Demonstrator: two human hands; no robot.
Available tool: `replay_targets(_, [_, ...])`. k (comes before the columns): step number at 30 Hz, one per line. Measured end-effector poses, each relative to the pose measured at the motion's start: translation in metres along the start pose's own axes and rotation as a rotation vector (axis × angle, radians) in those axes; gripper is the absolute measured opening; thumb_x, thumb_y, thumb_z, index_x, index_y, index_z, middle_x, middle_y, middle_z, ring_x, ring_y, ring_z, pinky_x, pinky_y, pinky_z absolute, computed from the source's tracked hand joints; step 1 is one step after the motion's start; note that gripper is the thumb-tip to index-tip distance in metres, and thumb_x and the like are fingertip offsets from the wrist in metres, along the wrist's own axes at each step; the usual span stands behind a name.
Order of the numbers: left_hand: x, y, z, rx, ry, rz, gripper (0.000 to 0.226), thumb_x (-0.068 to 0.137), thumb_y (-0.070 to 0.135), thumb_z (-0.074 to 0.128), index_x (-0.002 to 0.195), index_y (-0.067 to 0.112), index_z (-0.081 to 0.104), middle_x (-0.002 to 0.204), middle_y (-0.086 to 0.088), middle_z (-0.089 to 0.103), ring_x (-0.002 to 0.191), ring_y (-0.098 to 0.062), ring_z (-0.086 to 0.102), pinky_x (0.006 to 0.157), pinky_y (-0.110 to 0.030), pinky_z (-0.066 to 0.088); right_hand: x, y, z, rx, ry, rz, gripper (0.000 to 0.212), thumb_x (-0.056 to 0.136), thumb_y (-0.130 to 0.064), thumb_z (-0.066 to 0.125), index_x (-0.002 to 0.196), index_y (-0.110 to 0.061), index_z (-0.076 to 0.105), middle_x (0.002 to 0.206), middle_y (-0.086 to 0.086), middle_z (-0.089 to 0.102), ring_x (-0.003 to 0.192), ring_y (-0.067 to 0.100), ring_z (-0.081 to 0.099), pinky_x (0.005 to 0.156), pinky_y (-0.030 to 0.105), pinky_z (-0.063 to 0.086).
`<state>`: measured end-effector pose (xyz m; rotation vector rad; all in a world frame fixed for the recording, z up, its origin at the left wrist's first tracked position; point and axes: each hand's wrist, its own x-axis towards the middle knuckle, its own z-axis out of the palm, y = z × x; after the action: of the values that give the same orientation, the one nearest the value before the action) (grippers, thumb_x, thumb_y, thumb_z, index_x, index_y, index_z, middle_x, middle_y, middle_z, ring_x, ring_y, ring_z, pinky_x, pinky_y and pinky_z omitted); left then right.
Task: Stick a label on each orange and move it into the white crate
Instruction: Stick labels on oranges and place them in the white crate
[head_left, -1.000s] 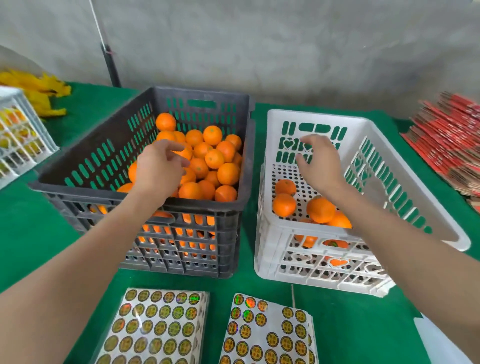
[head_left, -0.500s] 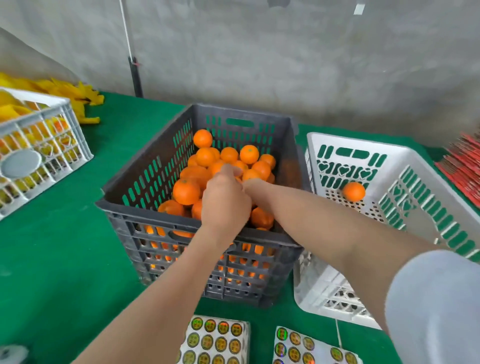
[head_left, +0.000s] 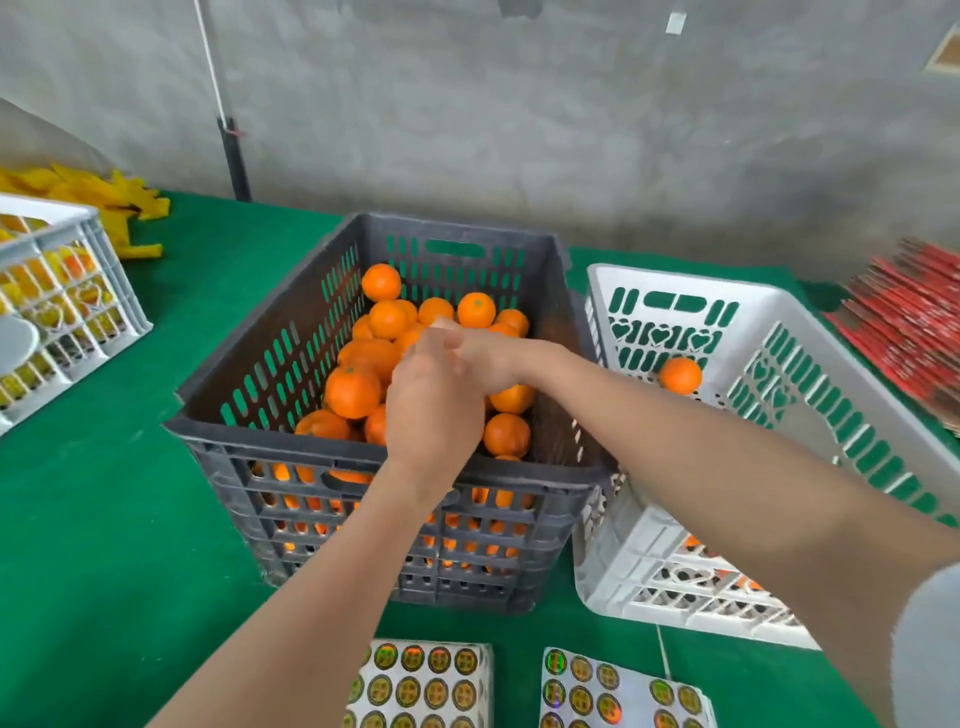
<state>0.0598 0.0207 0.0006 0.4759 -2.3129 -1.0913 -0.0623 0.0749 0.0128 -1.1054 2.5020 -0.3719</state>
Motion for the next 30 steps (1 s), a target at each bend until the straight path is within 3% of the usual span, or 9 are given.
replay_targets(3, [-0.001, -0.002, 0.002, -0.037, 0.072, 0.009, 0.033, 0.092, -0.003, 0.045, 0.123, 0.008, 0.052, 0.12, -0.009, 0.053, 0.106, -0.021, 0.052, 0.07, -0.013, 0.03, -0.044, 0.015, -0.012, 0.255, 0.168, -0.039, 0.07, 0.077, -0.009, 0.073, 0.134, -0.019, 0.034, 0.133, 0.003, 0.041, 0.118, 0.02, 0.045, 0.092, 0.037, 0.044])
replay_targets(5, [0.0, -0.003, 0.001, -0.052, 0.088, 0.008, 0.032, 0.094, -0.003, 0.044, 0.123, 0.008, 0.052, 0.121, -0.008, 0.052, 0.103, -0.019, 0.051, 0.07, -0.013, 0.028, -0.081, 0.025, -0.015, 0.518, 0.248, -0.068, 0.07, 0.074, -0.003, 0.075, 0.131, -0.023, 0.04, 0.137, 0.002, 0.041, 0.124, 0.021, 0.043, 0.099, 0.04, 0.043])
replay_targets(8, [-0.002, -0.001, -0.005, -0.067, 0.133, 0.088, 0.026, 0.095, 0.002, 0.046, 0.119, 0.006, 0.055, 0.111, -0.007, 0.057, 0.094, -0.019, 0.056, 0.071, -0.019, 0.033, -0.142, 0.032, -0.009, 0.878, 0.248, -0.142, 0.067, 0.068, 0.007, 0.074, 0.123, -0.024, 0.049, 0.132, 0.004, 0.048, 0.114, 0.021, 0.055, 0.087, 0.034, 0.051])
replay_targets(13, [-0.015, 0.012, -0.013, -0.157, 0.191, 0.327, 0.019, 0.091, -0.002, 0.054, 0.107, 0.005, 0.061, 0.091, 0.002, 0.056, 0.078, 0.018, 0.051, 0.068, 0.002, 0.035, -0.223, 0.036, 0.025, 1.308, 0.276, -0.162, 0.061, 0.061, 0.008, 0.065, 0.114, -0.02, 0.054, 0.115, 0.001, 0.058, 0.098, 0.017, 0.064, 0.079, 0.031, 0.053])
replay_targets(17, [-0.073, 0.027, -0.007, -0.262, 0.046, 0.421, 0.011, 0.089, 0.019, 0.06, 0.1, 0.019, 0.061, 0.087, 0.019, 0.058, 0.078, 0.012, 0.056, 0.067, -0.001, 0.04, -0.26, 0.052, 0.067, 1.542, 0.206, -0.115, 0.079, 0.051, -0.019, 0.09, 0.12, -0.006, 0.054, 0.11, 0.012, 0.065, 0.096, 0.028, 0.065, 0.081, 0.04, 0.056])
replay_targets(21, [-0.147, 0.033, 0.016, -0.36, -0.482, 0.182, 0.036, 0.072, 0.062, 0.056, 0.102, 0.043, 0.055, 0.09, 0.015, 0.066, 0.084, 0.001, 0.063, 0.067, -0.01, 0.049, -0.277, 0.068, 0.103, 1.627, 0.202, 0.022, 0.068, 0.055, -0.014, 0.086, 0.116, -0.004, 0.056, 0.106, 0.017, 0.066, 0.092, 0.031, 0.066, 0.078, 0.041, 0.057])
replay_targets(24, [-0.174, 0.027, 0.039, -0.342, -0.819, -0.057, 0.062, 0.06, 0.068, 0.071, 0.112, 0.045, 0.047, 0.109, 0.016, 0.062, 0.093, -0.002, 0.063, 0.073, -0.019, 0.054, -0.283, 0.075, 0.126, 1.617, 0.208, 0.144, 0.045, 0.071, -0.006, 0.07, 0.112, -0.004, 0.054, 0.097, 0.015, 0.069, 0.082, 0.025, 0.068, 0.069, 0.031, 0.057])
replay_targets(27, [-0.181, 0.018, 0.059, -0.257, -0.781, -0.171, 0.055, 0.06, 0.044, 0.083, 0.1, 0.046, 0.045, 0.102, 0.016, 0.057, 0.085, -0.002, 0.059, 0.059, -0.008, 0.047, -0.284, 0.083, 0.14, 1.528, 0.189, 0.18, 0.046, 0.072, -0.021, 0.075, 0.113, -0.01, 0.056, 0.096, 0.012, 0.069, 0.08, 0.02, 0.069, 0.071, 0.025, 0.055])
replay_targets(30, [-0.183, 0.0, 0.071, -0.282, -0.7, -0.365, 0.052, 0.065, 0.031, 0.084, 0.104, 0.038, 0.052, 0.102, 0.006, 0.061, 0.088, -0.012, 0.063, 0.069, -0.021, 0.051, -0.281, 0.102, 0.153, 1.262, 0.183, 0.32, 0.037, 0.085, -0.031, 0.064, 0.116, -0.01, 0.06, 0.098, 0.009, 0.07, 0.083, 0.02, 0.069, 0.075, 0.03, 0.057])
